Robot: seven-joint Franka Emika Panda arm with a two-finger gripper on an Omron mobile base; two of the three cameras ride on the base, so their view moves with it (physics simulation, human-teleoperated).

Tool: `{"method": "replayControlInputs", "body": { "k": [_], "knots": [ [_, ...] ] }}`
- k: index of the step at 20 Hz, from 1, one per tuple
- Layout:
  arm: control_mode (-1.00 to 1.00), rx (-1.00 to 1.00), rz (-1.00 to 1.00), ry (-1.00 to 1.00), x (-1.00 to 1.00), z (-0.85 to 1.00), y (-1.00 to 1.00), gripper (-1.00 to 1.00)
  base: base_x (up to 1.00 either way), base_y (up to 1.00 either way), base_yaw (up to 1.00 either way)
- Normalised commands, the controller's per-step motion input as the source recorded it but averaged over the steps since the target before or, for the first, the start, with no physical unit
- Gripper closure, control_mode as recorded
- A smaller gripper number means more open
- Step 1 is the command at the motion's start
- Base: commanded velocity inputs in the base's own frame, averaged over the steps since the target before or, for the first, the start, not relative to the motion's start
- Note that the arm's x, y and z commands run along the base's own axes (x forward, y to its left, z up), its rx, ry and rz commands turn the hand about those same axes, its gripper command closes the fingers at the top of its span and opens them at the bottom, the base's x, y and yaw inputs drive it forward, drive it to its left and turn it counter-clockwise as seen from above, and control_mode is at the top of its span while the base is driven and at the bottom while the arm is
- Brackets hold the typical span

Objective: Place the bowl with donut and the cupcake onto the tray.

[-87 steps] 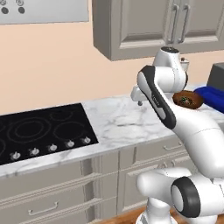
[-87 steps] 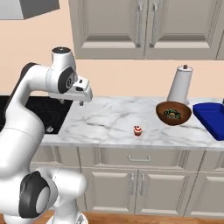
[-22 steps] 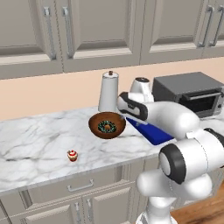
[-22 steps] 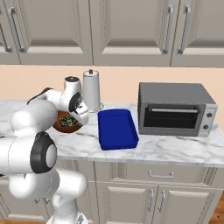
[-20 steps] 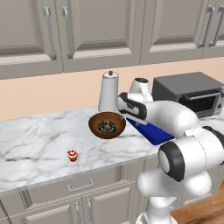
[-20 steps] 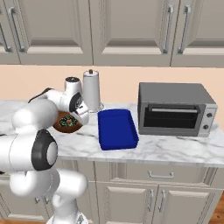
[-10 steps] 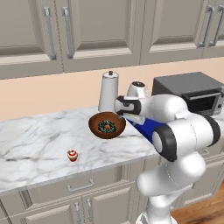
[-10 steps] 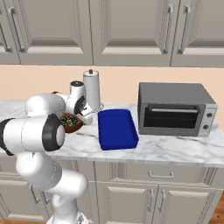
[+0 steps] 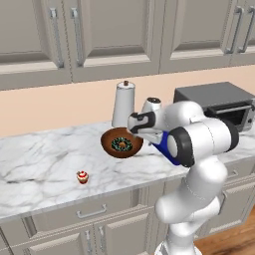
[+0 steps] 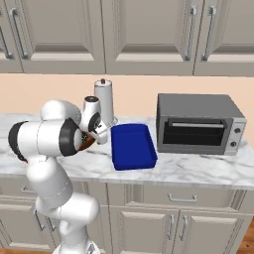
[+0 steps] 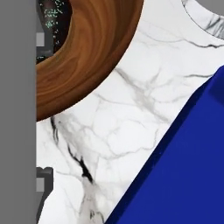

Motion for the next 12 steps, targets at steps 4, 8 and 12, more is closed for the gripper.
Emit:
{"method": "replayControlInputs", "body": {
  "k": [4,8,12],
  "knots": [
    [-1.0,0.0,0.0,0.05,0.15,-0.25,0.08,-1.0,0.0,0.0,0.0],
    [-1.0,0.01,-0.02,-0.02,0.06,-0.07,0.09,1.0,0.0,0.0,0.0],
    [-1.0,0.01,-0.03,-0.04,-0.04,-0.01,0.06,1.0,0.0,0.0,0.0]
  ]
}}
